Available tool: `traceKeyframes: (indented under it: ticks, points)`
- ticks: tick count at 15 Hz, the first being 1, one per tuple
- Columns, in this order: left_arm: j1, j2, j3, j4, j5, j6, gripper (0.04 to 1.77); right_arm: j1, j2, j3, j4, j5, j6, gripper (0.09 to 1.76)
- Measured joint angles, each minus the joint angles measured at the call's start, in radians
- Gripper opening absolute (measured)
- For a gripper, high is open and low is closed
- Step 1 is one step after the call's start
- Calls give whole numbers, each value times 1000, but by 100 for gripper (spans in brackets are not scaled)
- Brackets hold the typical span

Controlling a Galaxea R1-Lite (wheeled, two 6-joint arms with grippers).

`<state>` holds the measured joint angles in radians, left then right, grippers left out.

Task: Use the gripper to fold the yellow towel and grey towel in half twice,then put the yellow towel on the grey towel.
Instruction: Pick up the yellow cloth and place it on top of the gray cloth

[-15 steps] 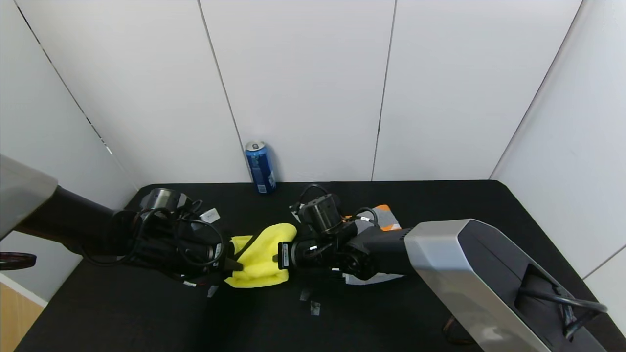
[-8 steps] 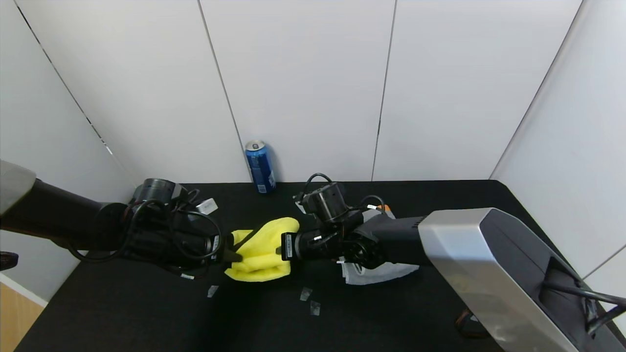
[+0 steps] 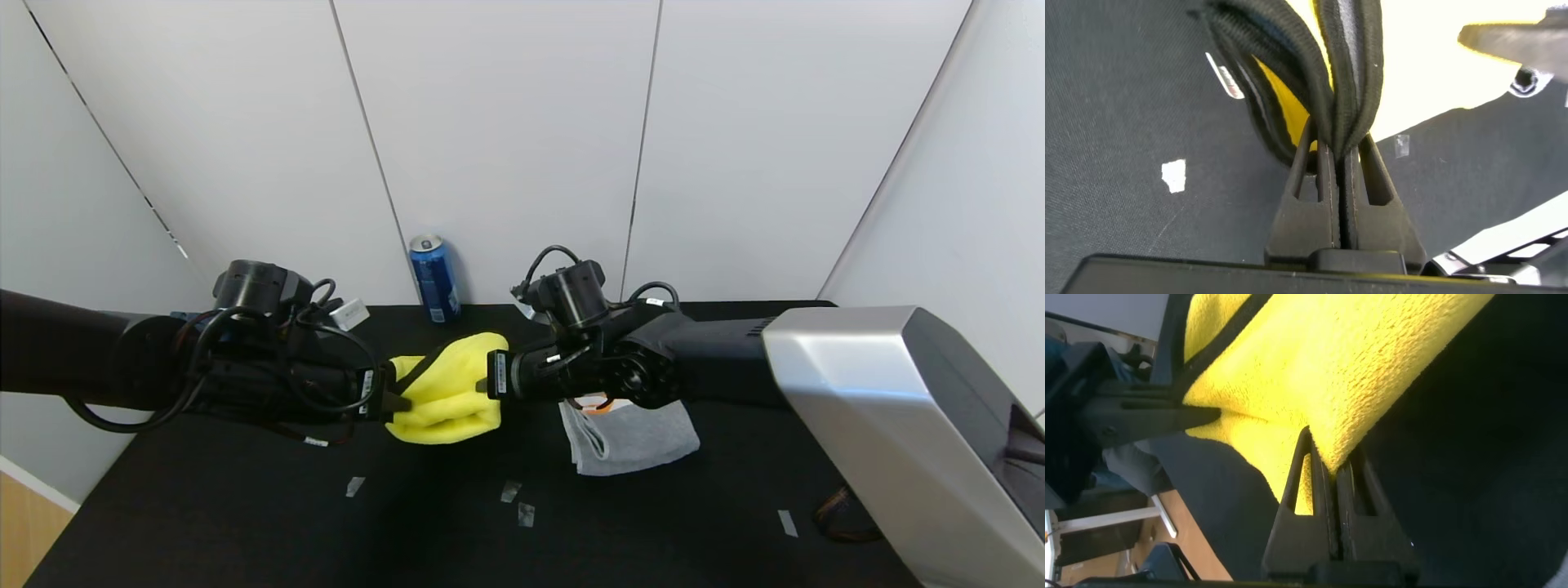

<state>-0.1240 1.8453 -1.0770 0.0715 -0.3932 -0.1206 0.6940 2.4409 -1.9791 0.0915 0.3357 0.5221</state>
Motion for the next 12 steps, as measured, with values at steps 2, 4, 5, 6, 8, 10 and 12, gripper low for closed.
traceKeyframes:
  ticks: [2, 4, 5, 6, 8, 10, 12]
  points:
    - [-51, -17, -13, 3, 63, 0, 14, -18, -34, 10, 34, -1, -14, 14]
    - [-108, -28, -29, 4, 126, -3, 14, -40, -71, 25, 72, -1, -28, 14]
    - [-136, -31, -39, 6, 149, -3, 14, -52, -90, 35, 88, -1, -40, 14]
    - [-164, -33, -50, 6, 172, -4, 14, -64, -109, 48, 100, -1, -52, 14]
    - [-226, -31, -77, 10, 217, -5, 14, -89, -150, 90, 109, -1, -71, 14]
    - [-284, -25, -105, 10, 257, -6, 14, -115, -190, 142, 108, -1, -82, 14]
    - [-333, -11, -135, 10, 281, -8, 14, -141, -228, 201, 103, -1, -97, 14]
